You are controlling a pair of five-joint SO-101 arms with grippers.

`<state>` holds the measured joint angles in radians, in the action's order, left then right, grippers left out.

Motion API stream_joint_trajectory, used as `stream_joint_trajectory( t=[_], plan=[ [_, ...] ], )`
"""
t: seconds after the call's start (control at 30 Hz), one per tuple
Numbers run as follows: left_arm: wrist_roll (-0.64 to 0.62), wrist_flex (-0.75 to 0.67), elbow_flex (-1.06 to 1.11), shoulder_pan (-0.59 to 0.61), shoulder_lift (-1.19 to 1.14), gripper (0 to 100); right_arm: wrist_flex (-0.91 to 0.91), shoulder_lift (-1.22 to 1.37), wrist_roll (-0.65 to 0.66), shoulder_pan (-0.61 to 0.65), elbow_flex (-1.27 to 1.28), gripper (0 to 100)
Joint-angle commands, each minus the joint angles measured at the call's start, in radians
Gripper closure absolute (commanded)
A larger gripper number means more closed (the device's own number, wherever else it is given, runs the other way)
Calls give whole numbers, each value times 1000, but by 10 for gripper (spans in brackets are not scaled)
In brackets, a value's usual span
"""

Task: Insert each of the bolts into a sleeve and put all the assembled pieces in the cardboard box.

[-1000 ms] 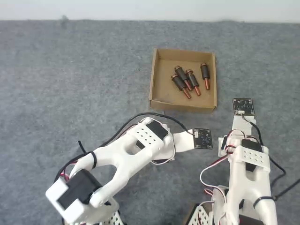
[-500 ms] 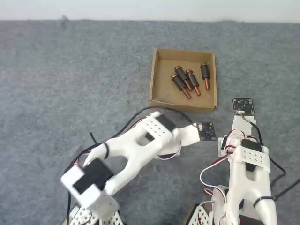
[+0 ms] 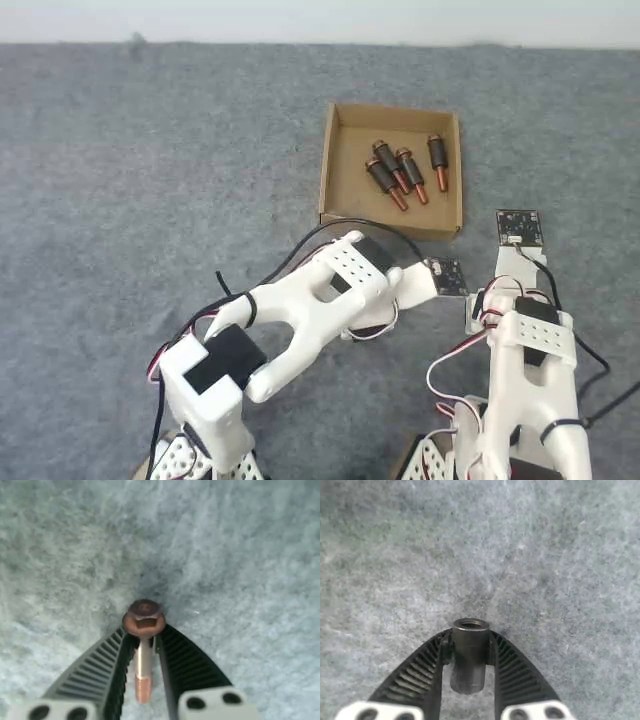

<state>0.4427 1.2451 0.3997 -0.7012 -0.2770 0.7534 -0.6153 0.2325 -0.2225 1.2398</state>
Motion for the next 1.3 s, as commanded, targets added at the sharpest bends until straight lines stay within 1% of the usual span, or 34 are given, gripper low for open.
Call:
stream_joint_trajectory(
  t=[0.0,0.13,0.23,0.3,0.43,0.57,0.7,0.83,0.93,1.07,1.27],
  plan=[
    [-83,3,-16,12,0,988,-10,-45,15,13,-8,992],
    [-133,2,-27,44,0,988,-10,-45,15,13,-8,992],
    [-135,-3,-27,60,12,988,-10,-45,15,13,-8,992],
    [-149,-35,1,72,46,988,-10,-45,15,13,-8,992],
    [-215,-140,101,104,157,988,-12,-45,15,13,-8,992],
    [-319,-236,194,169,265,988,-12,-45,15,13,-8,992],
    [-427,-278,236,272,341,988,-12,-45,15,13,-8,992],
    [-480,-279,240,385,376,987,-12,-45,15,13,-6,992],
    [-531,-282,234,497,376,987,-12,-45,15,12,-6,992],
    [-617,-330,243,666,376,987,-12,-47,15,12,3,992],
    [-635,-373,274,845,384,987,-15,-47,15,8,3,992]
  ],
)
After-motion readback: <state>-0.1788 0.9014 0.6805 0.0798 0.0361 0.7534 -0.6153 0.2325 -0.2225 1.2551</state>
